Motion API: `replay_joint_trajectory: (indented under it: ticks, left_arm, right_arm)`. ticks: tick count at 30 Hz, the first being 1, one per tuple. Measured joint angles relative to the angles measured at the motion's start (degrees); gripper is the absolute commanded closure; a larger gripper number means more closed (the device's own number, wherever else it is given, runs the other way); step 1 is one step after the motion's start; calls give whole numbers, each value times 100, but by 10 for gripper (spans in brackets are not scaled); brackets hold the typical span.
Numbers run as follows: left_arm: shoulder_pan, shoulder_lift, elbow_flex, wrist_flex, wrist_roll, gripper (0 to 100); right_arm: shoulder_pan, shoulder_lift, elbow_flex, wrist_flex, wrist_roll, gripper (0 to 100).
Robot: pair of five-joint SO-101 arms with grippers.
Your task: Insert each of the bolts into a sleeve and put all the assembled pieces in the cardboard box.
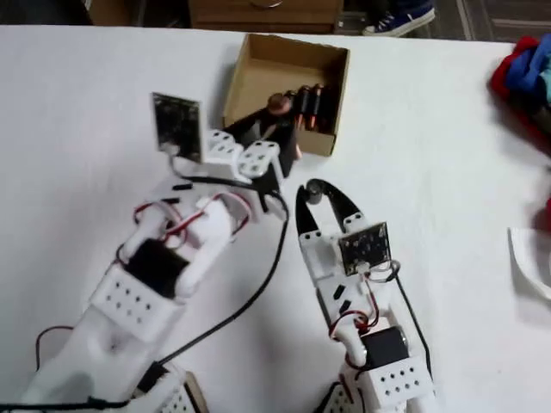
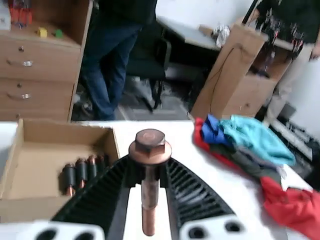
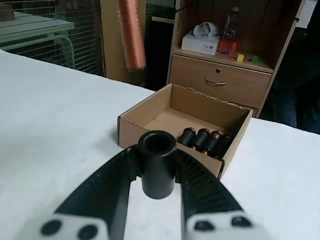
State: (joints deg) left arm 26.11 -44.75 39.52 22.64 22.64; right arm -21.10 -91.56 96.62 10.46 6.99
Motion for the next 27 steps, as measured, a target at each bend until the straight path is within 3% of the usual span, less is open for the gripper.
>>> replay_joint_trajectory:
  ticks: [7,20,27]
  left_arm:
    - [378,229,0,0,0,974]
    - [422,273,0,431,9,974]
    - [659,290,563,431,-18,974]
  right_arm:
    - [9,0,0,0,0,974]
    - [0,0,0,-18,0,974]
    - [26,9,0,-9,9,974]
